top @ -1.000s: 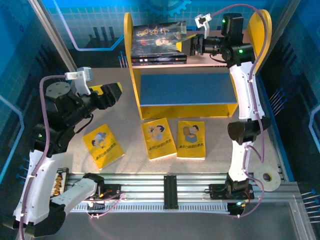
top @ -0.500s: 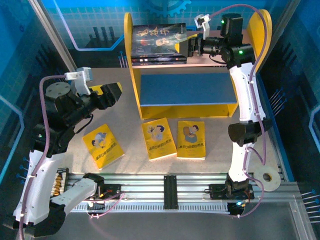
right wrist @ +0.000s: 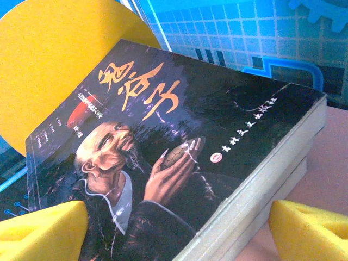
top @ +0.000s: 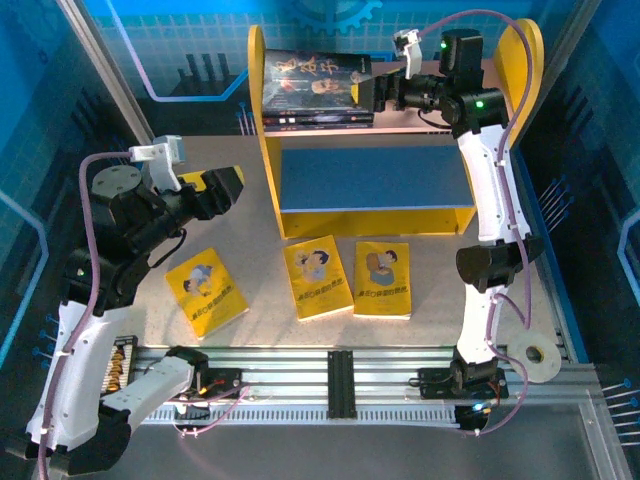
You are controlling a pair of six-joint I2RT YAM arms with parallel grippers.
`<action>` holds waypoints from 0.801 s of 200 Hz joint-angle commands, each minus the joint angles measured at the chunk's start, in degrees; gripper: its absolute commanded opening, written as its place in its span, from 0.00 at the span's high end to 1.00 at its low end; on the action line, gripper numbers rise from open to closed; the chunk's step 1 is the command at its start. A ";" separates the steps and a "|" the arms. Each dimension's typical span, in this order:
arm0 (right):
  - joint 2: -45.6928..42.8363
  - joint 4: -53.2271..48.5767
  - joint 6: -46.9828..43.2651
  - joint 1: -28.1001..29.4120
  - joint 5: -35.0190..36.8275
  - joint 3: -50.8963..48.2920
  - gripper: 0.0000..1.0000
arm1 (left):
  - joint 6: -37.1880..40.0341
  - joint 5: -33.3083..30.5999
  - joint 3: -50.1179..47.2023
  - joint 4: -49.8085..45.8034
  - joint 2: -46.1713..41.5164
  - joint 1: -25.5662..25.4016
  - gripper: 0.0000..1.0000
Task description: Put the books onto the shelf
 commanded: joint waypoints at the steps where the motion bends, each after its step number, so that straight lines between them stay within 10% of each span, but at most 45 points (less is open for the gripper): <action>1: 1.22 -0.26 1.19 0.45 0.20 -0.22 0.13 | 1.63 -1.18 -0.38 0.83 -0.55 0.03 0.14; 160: 2.89 -3.20 -4.49 2.58 -7.93 2.07 0.32 | 1.58 -1.18 -0.30 0.79 -0.10 0.03 0.14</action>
